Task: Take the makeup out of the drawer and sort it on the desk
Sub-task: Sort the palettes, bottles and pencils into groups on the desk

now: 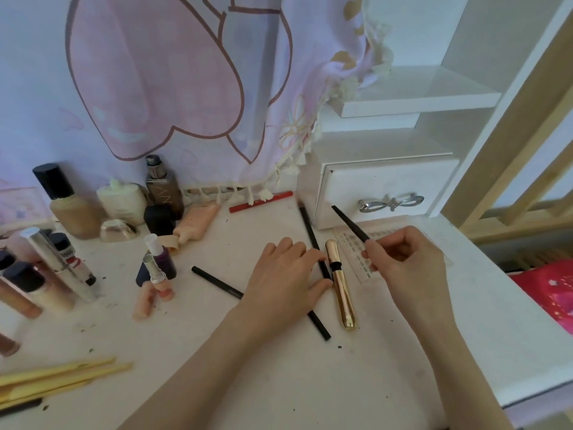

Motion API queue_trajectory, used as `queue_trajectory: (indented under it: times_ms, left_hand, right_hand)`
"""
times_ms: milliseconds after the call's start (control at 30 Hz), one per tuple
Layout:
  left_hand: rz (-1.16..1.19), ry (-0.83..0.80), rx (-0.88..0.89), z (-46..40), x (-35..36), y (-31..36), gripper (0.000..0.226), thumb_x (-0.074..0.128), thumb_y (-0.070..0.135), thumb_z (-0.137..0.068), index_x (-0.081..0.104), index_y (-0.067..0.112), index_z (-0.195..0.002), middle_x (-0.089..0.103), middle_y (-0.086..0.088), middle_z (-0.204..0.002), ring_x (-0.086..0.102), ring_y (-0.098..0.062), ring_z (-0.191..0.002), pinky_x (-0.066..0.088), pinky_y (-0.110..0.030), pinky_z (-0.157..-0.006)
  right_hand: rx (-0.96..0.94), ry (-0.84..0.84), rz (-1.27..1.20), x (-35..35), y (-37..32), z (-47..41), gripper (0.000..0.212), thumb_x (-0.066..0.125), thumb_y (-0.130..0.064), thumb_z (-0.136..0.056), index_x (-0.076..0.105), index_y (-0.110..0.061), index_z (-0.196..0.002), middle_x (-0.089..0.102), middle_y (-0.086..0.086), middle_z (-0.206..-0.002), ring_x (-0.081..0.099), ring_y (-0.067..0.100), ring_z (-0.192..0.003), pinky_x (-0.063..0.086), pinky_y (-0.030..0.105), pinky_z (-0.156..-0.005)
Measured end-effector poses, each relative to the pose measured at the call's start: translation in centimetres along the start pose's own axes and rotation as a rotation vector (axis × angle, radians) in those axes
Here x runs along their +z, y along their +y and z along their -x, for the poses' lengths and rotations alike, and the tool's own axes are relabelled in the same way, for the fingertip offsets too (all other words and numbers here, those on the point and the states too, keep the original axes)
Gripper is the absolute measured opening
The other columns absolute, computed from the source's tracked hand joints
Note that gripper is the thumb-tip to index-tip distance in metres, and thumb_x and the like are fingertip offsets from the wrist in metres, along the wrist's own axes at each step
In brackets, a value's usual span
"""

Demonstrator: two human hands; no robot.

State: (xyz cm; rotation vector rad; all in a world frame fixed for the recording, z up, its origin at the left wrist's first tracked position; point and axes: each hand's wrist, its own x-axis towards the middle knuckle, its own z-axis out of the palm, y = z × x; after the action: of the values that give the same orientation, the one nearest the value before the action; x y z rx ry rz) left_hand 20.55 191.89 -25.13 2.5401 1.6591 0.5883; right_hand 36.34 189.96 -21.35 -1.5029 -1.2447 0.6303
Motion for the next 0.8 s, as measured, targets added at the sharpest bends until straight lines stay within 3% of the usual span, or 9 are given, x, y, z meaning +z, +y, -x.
queue_trajectory:
  times_ms: [133,367,467,500,600,800]
  left_hand:
    - [-0.011,-0.008,0.006,-0.2,0.3,0.7,0.041,0.04,0.054,-0.09,0.046,0.032,-0.124,0.054,0.007,-0.104,0.042,-0.014,-0.1,0.028,-0.026,-0.086]
    - [-0.017,0.009,0.03,1.0,-0.6,-0.9,0.029,0.041,0.046,-0.091,0.05,0.035,-0.116,0.04,0.011,-0.085,0.033,-0.01,-0.086,0.025,-0.023,-0.078]
    - [-0.002,-0.009,0.039,1.4,-0.9,-1.4,0.027,0.041,0.046,-0.092,0.052,0.035,-0.113,0.036,0.012,-0.082,0.029,-0.008,-0.083,0.022,-0.022,-0.075]
    - [0.009,-0.009,0.036,1.6,-0.9,-1.5,0.026,0.041,0.046,-0.092,0.052,0.034,-0.112,0.036,0.012,-0.082,0.029,-0.008,-0.083,0.022,-0.021,-0.074]
    - [0.034,-0.015,0.017,1.9,-0.9,-1.8,0.023,0.042,0.045,-0.092,0.054,0.032,-0.107,0.038,0.013,-0.081,0.031,-0.007,-0.083,0.022,-0.021,-0.073]
    - [0.115,-0.057,-0.044,2.0,-0.8,-1.9,0.02,0.042,0.032,-0.094,0.053,0.025,-0.108,0.054,0.011,-0.096,0.039,-0.008,-0.09,0.029,-0.02,-0.081]
  right_hand:
    - [-0.016,0.037,0.179,0.7,0.5,1.3,0.013,0.066,-0.014,-0.081,0.057,-0.011,-0.071,0.059,-0.007,-0.065,0.055,0.004,-0.063,0.04,0.006,-0.057]
    - [-0.164,0.041,0.357,3.0,2.3,3.6,0.017,0.064,-0.013,-0.083,0.049,-0.01,-0.076,0.056,0.001,-0.068,0.049,0.013,-0.061,0.034,0.019,-0.056]
    - [-0.316,0.088,0.486,3.6,2.8,4.2,0.025,0.07,-0.004,-0.074,0.047,-0.011,-0.07,0.051,0.003,-0.063,0.045,0.017,-0.057,0.026,0.013,-0.047]
    - [-0.371,0.104,0.513,3.7,2.8,4.3,0.028,0.073,0.0,-0.068,0.047,-0.01,-0.068,0.05,0.003,-0.061,0.044,0.018,-0.056,0.024,0.011,-0.048]
    - [-0.493,0.124,0.579,4.1,3.1,4.5,0.034,0.078,0.006,-0.058,0.047,-0.008,-0.064,0.048,0.004,-0.06,0.044,0.021,-0.057,0.031,0.022,-0.051]
    - [-0.53,0.101,0.676,4.5,3.7,4.2,0.031,0.08,-0.002,-0.06,0.05,-0.007,-0.066,0.048,0.006,-0.064,0.047,0.023,-0.057,0.034,0.025,-0.05]
